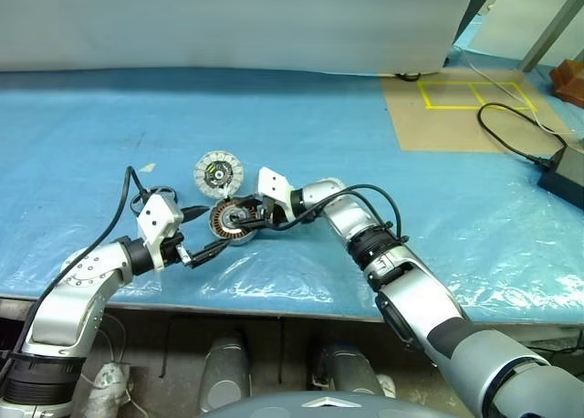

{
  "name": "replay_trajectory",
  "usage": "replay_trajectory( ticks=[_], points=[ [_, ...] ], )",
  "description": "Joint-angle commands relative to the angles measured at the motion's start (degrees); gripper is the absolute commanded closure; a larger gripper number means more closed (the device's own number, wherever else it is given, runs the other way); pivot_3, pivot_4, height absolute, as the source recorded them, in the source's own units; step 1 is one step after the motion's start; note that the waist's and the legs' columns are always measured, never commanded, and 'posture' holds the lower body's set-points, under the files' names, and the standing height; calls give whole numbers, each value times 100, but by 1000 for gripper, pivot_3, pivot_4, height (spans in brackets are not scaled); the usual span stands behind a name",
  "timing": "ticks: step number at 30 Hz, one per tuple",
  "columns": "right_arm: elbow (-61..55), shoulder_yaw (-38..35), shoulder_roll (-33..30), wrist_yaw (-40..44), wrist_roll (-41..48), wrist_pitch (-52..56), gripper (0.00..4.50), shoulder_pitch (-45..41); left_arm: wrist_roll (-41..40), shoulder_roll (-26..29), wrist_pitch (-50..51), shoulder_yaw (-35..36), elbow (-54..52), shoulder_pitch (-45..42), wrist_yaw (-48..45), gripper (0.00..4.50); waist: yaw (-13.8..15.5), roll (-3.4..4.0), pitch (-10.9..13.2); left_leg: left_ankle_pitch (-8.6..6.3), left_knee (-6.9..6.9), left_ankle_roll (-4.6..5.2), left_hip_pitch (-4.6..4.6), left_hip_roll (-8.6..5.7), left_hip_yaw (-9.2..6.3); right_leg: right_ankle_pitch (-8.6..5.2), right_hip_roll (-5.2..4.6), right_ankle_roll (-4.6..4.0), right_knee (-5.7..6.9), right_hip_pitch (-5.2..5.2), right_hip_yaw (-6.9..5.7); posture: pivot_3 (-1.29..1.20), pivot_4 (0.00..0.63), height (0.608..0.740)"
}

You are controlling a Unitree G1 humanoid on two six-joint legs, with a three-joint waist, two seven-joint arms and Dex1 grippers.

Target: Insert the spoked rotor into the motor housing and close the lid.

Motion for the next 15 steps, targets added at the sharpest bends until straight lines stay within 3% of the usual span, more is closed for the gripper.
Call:
replay_trajectory(
  ticks=[1, 7, 10, 15],
  points=[
    [-489, -302, -21, 147, 370, 289, 2178, -170, -37, -2, -87, 41, -103, -42, -12, 0, 1, 0, 0, 0, 0, 0, -1, 0, 0, 0, 0, 0, 0, 0, 0, 0, 150, 740],
    [-1009, -507, -98, 266, 691, 826, 2178, -227, -31, -5, -94, 27, -71, -67, -26, 0, 2, 0, 0, 0, 0, 1, 0, 1, 0, 0, 0, 0, 0, 0, 0, 0, 150, 740],
    [-1362, -362, -112, 447, 721, 979, 2755, -56, -35, -12, -88, 19, -58, -97, -28, 0, 2, 0, 0, 0, 0, 1, 0, 1, 0, 0, 0, 0, 0, -1, 0, 0, 150, 740],
    [-1512, -158, -42, 530, 678, 1082, 4401, 127, -27, -7, -104, 16, -6, -150, -56, 0, -3, 0, 0, 0, -2, 0, 0, 1, 0, 0, 1, 0, -2, -2, 0, 0, 150, 740]
  ],
)
